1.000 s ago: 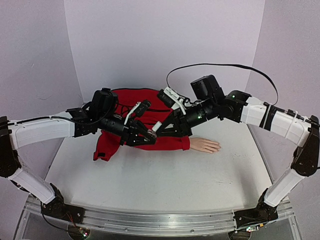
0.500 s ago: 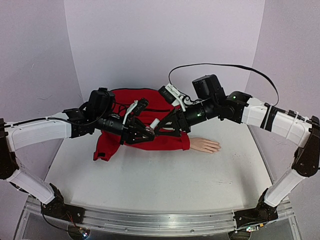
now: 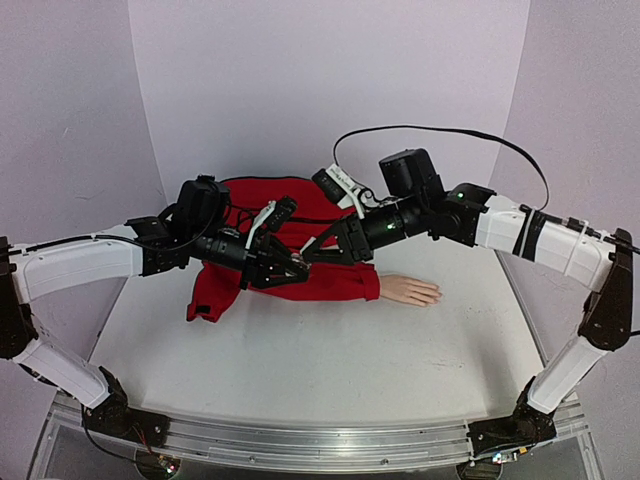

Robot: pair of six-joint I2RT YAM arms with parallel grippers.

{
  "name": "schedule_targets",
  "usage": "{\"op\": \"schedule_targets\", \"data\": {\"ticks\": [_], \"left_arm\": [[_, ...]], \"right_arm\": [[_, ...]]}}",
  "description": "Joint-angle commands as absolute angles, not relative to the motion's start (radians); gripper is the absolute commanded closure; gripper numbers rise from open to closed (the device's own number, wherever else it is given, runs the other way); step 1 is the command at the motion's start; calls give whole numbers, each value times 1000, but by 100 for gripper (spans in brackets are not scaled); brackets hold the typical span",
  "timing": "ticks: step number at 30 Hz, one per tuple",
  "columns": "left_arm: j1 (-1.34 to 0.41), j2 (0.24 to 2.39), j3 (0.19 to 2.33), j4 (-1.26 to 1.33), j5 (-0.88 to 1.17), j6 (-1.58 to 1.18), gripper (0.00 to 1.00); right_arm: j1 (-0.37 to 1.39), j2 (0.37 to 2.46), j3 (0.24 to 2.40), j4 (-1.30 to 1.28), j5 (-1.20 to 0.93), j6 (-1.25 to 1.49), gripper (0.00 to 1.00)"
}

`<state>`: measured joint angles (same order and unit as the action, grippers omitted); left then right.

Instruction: Paint the nails

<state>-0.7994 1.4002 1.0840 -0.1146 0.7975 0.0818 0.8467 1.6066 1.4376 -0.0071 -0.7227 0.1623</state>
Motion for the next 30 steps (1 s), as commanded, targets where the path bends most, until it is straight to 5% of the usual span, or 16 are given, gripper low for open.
{"op": "schedule_targets", "data": {"ticks": [1,12,30], "left_arm": [[-799,1366,1096,-84,811,99,100],[-799,1370,1094,-87,818,93,100],[-801,1382,1105,-93,816,87,100]], "right_arm": [[841,1616,1483,39,-760,176,66],[826,1598,1464,69,-767,196,65],[815,1586,1449,80,-799,186,99]]}}
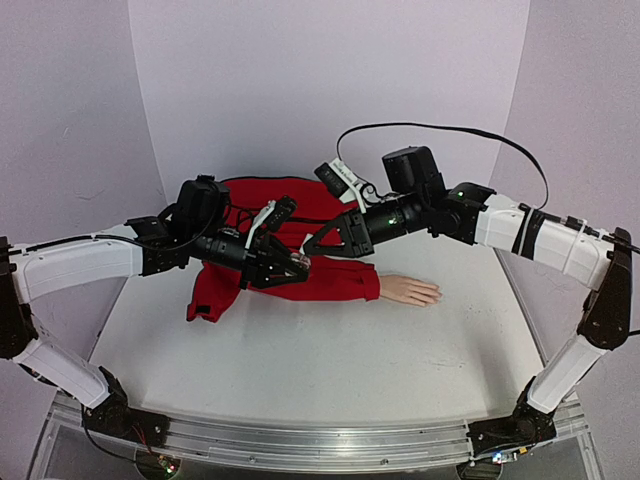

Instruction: Paint the nails

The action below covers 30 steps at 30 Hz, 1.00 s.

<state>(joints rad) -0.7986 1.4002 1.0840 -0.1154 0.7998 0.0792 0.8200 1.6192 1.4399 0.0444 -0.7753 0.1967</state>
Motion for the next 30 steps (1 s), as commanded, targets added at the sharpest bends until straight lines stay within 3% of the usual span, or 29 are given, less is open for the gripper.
{"op": "schedule_targets", "data": {"ticks": [1,3,8,11,22,30], "left_arm": [[-801,1382,1105,-93,815,87,100],[-801,1383,1106,-94,814,86,100],[-801,1382,1109,-98,813,87,100],[-802,1384,1111,-102,810,88,100],[-807,1390,1118,-110,807,94,100],[-807,1391,1118,-114,806,98,100]], "right_arm": [[815,1583,1446,81,-796,184,100],[815,1578,1438,83,-792,184,100],[815,1588,1446,78,-791,188,62],[815,1590,1449,78,-789,190,56],[815,1611,1470,77,-811,200,70],[815,1624,1474,77,-830,200,69]]}}
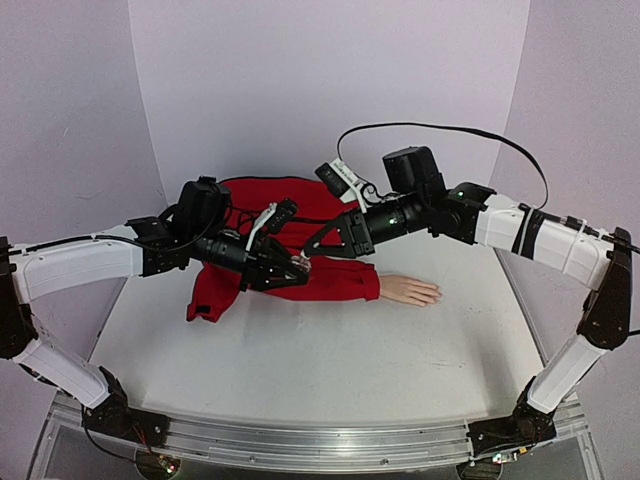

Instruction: Paint the nails

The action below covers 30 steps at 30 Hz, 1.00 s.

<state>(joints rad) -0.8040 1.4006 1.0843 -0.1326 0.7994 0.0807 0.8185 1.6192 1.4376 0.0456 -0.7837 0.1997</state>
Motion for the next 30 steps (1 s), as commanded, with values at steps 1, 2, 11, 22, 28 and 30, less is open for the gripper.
{"op": "schedule_targets", "data": {"ticks": [1,2,11,22,28,30], "left_arm": [[-807,1390,1118,-114,805,97,100],[-808,1390,1119,-115,804,98,100],[-807,1389,1120,-117,803,100,100],[-807,1387,1122,-118,801,95,100],[-807,1389,1119,-118,791,97,100],[-807,1388,1118,-120,787,98,100]], "right_arm": [[816,1625,1474,77,-831,200,69],[815,1626,1474,77,-832,198,69],[816,1627,1467,77,-844,198,71],[818,1638,1466,77,-851,196,79],[816,1622,1464,78,-841,193,95],[817,1604,1457,79,-824,190,99]]}}
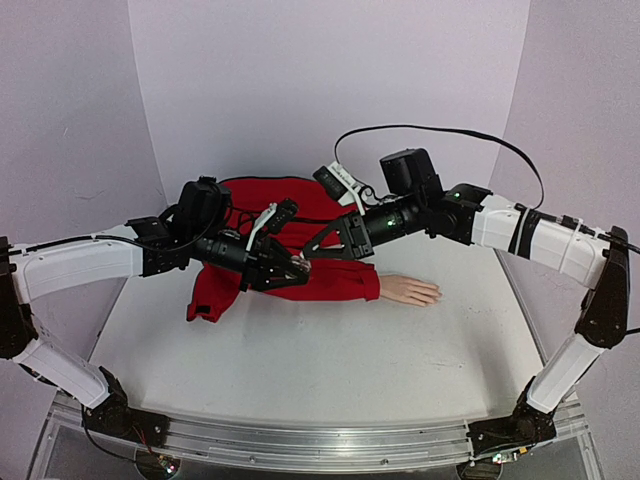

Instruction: Paint the nails

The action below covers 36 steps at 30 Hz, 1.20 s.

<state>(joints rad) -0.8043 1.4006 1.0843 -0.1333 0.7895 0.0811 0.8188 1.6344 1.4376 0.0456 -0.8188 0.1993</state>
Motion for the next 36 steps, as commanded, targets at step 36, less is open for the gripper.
{"op": "schedule_targets", "data": {"ticks": [36], "left_arm": [[-807,1406,1117,-146,762,116,100]], "right_arm": [[815,1470,1386,109,-723,188,100]]}}
